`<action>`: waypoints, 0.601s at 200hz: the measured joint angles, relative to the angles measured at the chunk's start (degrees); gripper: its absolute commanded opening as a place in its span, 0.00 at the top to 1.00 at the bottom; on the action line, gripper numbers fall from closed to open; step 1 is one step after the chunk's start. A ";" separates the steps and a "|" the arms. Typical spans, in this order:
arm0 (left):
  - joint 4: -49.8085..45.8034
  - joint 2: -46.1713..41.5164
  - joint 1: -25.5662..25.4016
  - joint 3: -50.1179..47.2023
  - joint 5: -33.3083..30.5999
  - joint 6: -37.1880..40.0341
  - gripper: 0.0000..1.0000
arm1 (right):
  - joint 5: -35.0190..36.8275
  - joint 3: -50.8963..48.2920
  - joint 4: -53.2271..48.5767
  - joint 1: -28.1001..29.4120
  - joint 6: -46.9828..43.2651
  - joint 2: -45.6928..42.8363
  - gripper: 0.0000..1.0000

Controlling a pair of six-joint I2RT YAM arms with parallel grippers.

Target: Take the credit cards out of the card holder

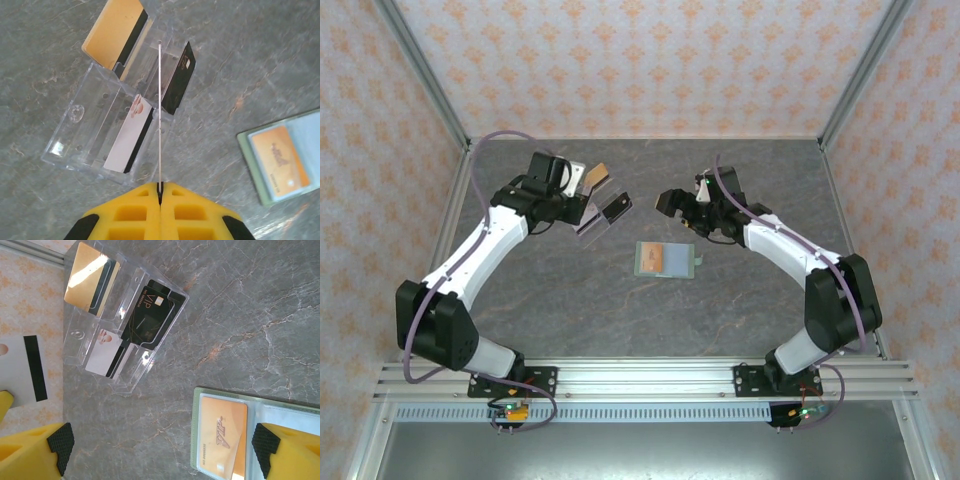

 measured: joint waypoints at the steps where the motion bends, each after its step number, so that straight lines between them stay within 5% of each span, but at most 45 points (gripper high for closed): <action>1: 0.00 0.04 0.02 0.02 0.00 0.24 1.00 | 0.00 0.00 0.00 0.00 0.00 0.00 0.05; 120: -7.69 12.92 0.63 8.37 -1.09 21.84 1.00 | -0.26 0.33 -1.55 0.00 0.31 0.00 0.05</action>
